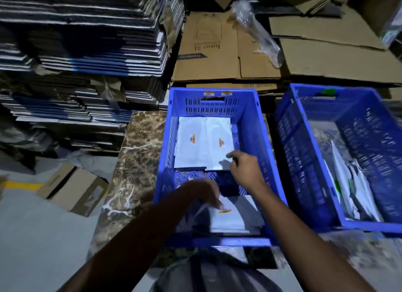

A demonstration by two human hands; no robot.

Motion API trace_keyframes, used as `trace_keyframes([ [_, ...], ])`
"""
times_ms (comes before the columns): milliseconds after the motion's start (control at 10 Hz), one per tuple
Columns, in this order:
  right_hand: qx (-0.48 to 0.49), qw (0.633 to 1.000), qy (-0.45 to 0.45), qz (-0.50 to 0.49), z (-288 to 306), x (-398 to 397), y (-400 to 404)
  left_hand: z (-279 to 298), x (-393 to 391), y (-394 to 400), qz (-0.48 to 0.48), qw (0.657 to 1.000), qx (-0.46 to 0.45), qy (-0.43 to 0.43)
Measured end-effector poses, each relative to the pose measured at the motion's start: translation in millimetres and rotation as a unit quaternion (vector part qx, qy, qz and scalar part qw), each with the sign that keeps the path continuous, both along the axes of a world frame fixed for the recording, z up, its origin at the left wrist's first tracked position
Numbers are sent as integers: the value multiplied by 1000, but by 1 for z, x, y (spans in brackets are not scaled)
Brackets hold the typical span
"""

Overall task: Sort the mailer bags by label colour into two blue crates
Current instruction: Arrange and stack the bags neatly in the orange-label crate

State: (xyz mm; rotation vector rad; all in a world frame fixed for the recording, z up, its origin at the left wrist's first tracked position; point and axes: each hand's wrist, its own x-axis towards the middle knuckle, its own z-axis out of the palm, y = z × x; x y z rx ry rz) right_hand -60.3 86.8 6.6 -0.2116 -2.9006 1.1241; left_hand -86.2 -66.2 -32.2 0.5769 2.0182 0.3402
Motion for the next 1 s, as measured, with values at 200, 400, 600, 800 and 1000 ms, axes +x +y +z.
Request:
trace_keyframes([
  [200, 4, 996, 54, -69, -3, 24, 12, -3, 18, 4, 40, 996, -78, 7],
  [400, -29, 991, 101, -81, -1, 30, 8, -1, 18, 1, -31, 998, -14, 49],
  [600, -54, 984, 139, -94, 1, 29, 7, 2, 18, 0, 51, 998, 3, 42],
  [800, -88, 951, 247, -162, 6, 29, 6, 25, -4, -23, 289, 931, 187, 121],
  [1000, -100, 983, 136, -70, 5, 22, -8, 34, -12, -28, 534, 728, 427, 48],
])
